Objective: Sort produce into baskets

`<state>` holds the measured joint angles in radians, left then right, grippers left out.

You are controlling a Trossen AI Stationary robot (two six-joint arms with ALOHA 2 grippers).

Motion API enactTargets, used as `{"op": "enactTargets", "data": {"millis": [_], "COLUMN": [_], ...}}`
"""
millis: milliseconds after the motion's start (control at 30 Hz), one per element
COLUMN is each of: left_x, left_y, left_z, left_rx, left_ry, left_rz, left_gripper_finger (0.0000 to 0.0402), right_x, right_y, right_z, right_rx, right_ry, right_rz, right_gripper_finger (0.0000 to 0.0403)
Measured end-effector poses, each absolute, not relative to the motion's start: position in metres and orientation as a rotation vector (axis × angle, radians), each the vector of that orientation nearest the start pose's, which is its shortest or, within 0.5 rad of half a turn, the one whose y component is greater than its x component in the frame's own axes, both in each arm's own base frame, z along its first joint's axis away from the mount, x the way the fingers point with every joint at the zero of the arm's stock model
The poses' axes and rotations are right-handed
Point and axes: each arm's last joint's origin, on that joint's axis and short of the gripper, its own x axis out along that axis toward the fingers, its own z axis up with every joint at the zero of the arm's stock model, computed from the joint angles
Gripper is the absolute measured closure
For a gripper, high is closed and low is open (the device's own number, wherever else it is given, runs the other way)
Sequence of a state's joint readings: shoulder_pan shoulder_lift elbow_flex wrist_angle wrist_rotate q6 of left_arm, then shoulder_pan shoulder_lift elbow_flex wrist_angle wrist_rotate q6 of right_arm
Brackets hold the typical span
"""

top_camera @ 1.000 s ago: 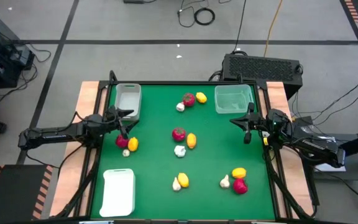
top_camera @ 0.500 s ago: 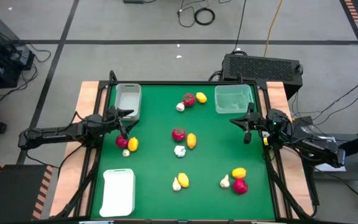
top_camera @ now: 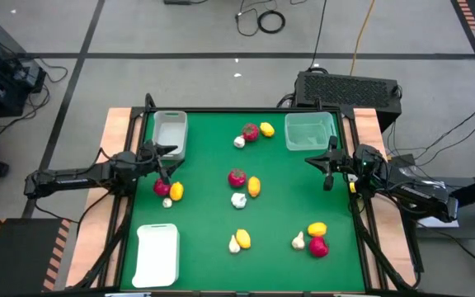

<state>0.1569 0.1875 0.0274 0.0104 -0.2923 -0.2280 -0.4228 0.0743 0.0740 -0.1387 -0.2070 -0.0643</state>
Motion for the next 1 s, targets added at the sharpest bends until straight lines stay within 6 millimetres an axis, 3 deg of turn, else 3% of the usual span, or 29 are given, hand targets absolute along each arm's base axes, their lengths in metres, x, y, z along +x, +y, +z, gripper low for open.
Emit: {"op": "enactTargets", "data": {"millis": [600,1000], "left_x": [0.1039,0.104], "left_y": [0.0248,0.0249], "left_z": [0.1586,0.1594], "left_rx": [-0.214,-0.216], "left_ry": [0.099,0.09], "left_rz": [0.463,0.462], "left_gripper_finger": [0.0072,0.0072], "right_x": [0.0908,0.0911], "right_y": [-0.0343,-0.0347], "right_z": [0.1697,0.1724], "right_rx": [-0.066,0.423], "right_ry": [0.144,0.06], "right_rz": [-0.208,-0.24], "right_gripper_finger": [0.0403,0.0403]}}
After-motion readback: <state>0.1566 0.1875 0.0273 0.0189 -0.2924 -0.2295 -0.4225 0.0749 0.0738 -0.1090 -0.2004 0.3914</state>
